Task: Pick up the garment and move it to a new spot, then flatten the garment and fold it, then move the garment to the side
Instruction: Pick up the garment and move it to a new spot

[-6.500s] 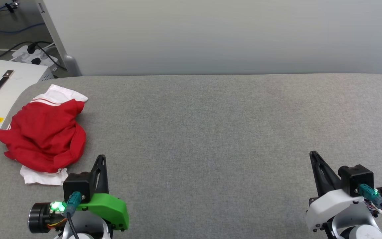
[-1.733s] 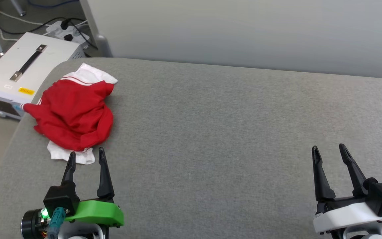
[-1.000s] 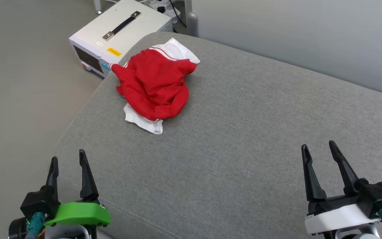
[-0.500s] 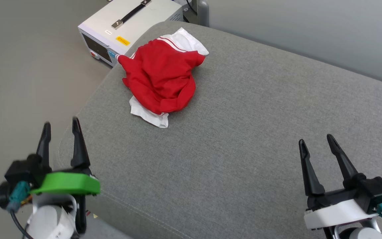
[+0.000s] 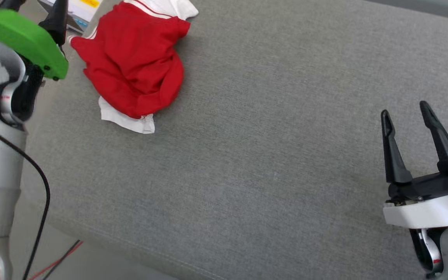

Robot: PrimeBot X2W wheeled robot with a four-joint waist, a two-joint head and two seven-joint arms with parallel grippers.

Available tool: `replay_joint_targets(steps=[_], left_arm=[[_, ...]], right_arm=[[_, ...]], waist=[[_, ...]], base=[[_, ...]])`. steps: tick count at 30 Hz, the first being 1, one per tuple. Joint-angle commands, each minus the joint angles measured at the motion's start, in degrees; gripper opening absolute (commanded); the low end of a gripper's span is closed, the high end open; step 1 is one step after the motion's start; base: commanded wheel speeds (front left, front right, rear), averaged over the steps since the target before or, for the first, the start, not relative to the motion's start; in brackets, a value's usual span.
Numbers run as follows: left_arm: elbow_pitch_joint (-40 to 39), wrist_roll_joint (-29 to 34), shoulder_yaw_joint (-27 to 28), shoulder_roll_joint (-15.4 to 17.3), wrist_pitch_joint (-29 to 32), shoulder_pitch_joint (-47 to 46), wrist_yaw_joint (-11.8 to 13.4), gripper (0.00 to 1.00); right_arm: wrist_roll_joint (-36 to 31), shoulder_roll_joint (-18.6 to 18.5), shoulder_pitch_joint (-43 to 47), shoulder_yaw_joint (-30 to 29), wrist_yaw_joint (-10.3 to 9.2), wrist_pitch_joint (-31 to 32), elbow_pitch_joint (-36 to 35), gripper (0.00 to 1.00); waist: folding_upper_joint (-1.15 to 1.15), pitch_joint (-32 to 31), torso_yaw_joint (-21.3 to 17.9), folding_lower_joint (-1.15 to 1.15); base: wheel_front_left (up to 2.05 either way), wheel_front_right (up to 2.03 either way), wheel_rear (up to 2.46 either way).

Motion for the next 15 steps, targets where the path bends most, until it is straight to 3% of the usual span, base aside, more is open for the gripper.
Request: replay_joint_targets(steps=[1,4,9,15], left_arm=[[0.8,-3.0,-2.1,1.2,4.3,-2.4,-0.2,1.0],[1.7,-7.1,-7.4,4.8,14.0,-5.9,-0.2,1.0],[2.9,-13.3,-13.8,6.8,26.5,-9.9,-0.2,1.0],[7.2,-17.0,-18.5,7.5,35.5,-12.7,-0.2,1.0]], right_arm=[[-0.2,-0.3,-1.3,-0.2,-0.05,-0.5,-0.6,1.0],[-0.1,-0.5,-2.2,-0.2,-0.05,-0.5,-0.9,1.0],[0.0,-1.1,-3.4,-0.7,-0.05,-0.5,-1.3,1.0],[-0.1,-1.7,-4.8,-1.0,-0.05,-0.5,-1.9,1.0]], waist=[[0.0,3.6,-3.5,-0.01],[0.0,5.2,-5.0,-0.01],[0.0,8.0,-6.8,-0.01],[0.0,11.4,-8.9,-0.01]], base=[[0.0,0.0,0.0],[0.0,0.0,0.0],[0.0,0.0,0.0],[0.0,0.0,0.0]])
